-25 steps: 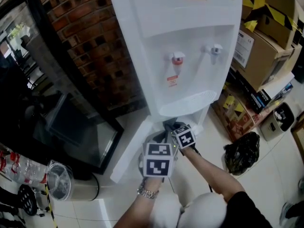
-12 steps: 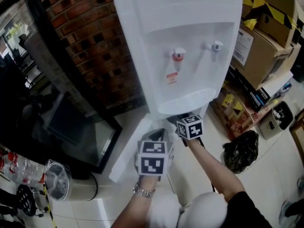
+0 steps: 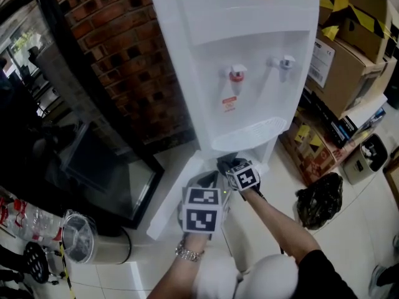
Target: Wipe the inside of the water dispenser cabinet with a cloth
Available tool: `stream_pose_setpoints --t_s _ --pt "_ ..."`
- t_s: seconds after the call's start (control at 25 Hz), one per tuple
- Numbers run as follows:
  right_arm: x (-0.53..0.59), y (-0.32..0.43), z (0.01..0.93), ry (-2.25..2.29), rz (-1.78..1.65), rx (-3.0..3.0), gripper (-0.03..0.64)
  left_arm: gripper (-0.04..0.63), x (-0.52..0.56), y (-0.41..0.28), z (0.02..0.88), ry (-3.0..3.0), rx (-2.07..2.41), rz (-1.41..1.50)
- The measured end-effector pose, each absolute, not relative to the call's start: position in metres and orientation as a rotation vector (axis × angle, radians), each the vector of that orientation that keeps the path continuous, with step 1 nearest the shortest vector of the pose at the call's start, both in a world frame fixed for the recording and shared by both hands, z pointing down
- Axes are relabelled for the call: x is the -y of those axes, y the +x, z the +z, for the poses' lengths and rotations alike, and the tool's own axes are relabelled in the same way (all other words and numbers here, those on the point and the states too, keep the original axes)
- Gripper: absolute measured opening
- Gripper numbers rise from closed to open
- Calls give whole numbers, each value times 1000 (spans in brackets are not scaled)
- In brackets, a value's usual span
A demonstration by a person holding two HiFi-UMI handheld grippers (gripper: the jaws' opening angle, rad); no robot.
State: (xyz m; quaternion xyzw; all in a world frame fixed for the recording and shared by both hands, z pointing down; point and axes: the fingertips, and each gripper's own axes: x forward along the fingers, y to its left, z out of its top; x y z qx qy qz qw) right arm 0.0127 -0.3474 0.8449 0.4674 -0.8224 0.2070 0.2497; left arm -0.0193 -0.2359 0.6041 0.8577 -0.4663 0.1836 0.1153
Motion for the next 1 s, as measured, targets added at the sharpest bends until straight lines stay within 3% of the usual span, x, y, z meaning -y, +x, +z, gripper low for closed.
stream_pose_setpoints --t_s 0.24,0.44,0.68,1.0 --pt "334 36 884 1275 658 2118 31 3 234 -20 603 2520 1360 537" --pt "363 62 813 1488 552 2239 31 3 235 -19 605 2518 1356 542" --pt "373 37 753 1526 400 2400 31 3 234 -16 606 2525 1343 552" --pt "353 2 838 1304 463 2277 31 3 230 -16 604 2535 1334 555"
